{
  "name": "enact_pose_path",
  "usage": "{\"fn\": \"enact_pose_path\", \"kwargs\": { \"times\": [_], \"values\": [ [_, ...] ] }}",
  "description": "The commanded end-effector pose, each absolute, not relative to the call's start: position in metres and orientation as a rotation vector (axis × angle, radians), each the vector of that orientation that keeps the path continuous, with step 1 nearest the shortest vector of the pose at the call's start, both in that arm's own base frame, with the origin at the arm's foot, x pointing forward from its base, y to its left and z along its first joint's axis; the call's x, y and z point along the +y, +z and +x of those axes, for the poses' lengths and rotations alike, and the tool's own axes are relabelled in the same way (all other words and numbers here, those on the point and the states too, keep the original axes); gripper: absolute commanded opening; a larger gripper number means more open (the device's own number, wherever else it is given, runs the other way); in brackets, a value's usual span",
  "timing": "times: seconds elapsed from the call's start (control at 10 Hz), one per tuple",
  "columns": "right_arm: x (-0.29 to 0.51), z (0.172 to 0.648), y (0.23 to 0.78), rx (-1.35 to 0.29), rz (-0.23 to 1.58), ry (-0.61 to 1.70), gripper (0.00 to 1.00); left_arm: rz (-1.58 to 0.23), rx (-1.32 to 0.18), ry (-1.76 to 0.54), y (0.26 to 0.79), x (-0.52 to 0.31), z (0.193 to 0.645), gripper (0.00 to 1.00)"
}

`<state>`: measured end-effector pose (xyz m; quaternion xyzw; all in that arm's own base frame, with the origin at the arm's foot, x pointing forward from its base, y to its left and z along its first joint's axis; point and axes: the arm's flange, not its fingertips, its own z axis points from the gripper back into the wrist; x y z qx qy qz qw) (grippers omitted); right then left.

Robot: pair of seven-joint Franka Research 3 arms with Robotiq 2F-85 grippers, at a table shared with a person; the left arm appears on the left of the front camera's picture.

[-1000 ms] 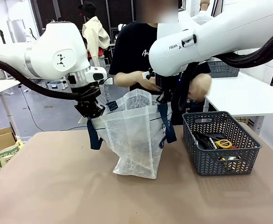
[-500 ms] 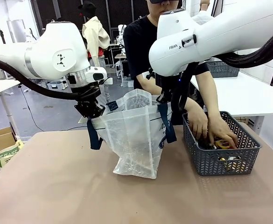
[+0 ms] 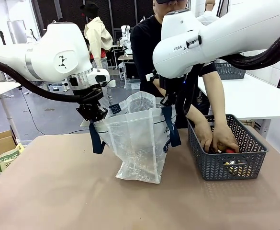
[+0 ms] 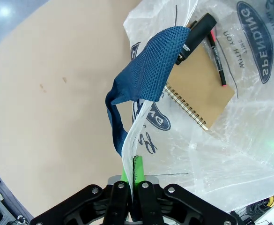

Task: Transfer purchased items from the store into the shopping bag.
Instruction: Move the Reusable shopping bag to the right side of the table.

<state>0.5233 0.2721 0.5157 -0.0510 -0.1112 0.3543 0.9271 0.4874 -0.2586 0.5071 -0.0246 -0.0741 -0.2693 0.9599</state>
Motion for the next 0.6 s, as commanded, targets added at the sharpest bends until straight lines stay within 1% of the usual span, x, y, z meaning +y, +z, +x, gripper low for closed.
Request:
{"fn": "enact_pose_path", "kwargs": {
  "times": [0.0,0.5],
  "values": [
    [0.2697,0.5239,0.5139,-0.225,-0.107,0.724,0.00,-0.048,-0.149,-0.541,0.5067,-0.2569,0.4870,0.00],
    [0.2697,0.5239,0.5139,-0.225,-0.107,0.724,0.00,-0.048,-0.149,-0.541,0.5067,-0.2569,0.4870,0.00]
  ]
}}
